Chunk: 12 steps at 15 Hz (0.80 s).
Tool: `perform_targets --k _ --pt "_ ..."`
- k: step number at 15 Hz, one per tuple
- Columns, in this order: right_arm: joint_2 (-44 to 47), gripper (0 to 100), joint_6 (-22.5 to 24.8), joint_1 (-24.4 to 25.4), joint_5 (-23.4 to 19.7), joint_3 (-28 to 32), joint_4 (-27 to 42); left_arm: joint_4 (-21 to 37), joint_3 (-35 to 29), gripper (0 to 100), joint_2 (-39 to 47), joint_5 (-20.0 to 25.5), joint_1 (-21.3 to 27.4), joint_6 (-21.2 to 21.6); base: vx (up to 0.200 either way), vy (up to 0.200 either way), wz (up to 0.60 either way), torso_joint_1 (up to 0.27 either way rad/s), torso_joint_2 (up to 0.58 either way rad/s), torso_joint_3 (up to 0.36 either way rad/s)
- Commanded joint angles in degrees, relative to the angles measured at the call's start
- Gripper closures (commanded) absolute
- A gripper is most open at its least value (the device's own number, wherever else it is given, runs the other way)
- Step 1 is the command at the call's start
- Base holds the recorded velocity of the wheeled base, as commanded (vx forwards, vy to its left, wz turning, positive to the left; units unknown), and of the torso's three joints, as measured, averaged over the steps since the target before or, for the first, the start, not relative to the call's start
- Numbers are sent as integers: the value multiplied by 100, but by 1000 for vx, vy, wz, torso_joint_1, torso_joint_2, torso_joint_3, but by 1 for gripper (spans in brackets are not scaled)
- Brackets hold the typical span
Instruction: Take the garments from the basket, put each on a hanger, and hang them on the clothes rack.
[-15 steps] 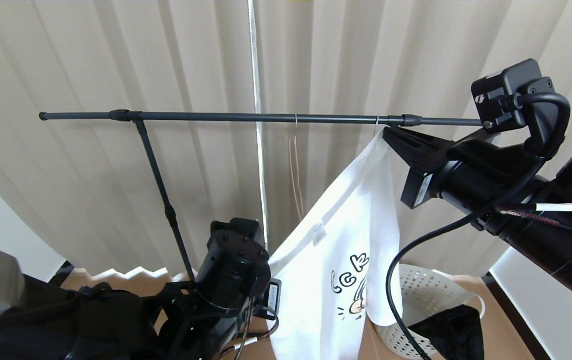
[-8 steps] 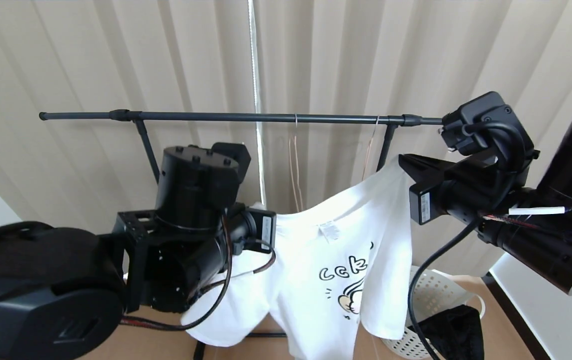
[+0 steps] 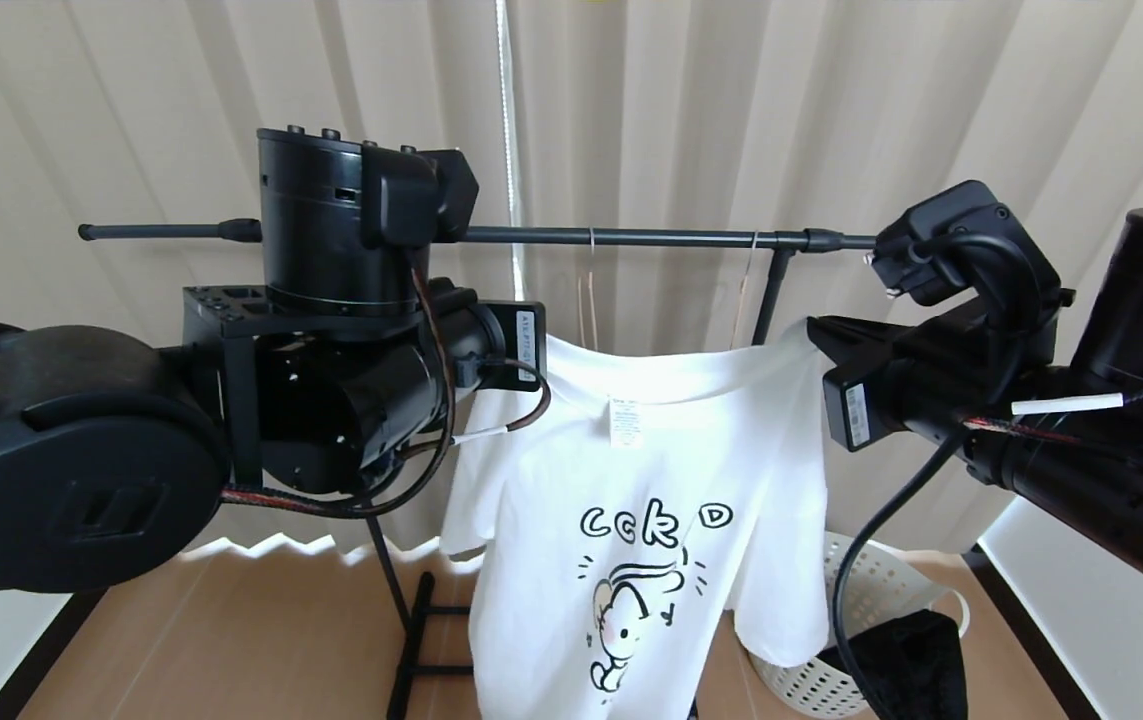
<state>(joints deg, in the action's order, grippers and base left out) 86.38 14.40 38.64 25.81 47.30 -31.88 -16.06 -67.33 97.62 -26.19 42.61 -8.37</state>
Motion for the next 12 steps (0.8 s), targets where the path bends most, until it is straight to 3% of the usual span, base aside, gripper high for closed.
perform_targets --k 1,5,12 --pt "28 100 -165 3 3 157 -29 -12 -87 100 -15 -9 -15 38 0 0 0 0 0 0" --pt "-16 100 -323 3 -14 350 -90 -12 -351 100 -6 -220 -7 90 0 0 0 0 0 0" --pt "54 100 -684 20 3 561 -987 -38 -861 100 -59 -247 -7 345 0 0 0 0 0 0"
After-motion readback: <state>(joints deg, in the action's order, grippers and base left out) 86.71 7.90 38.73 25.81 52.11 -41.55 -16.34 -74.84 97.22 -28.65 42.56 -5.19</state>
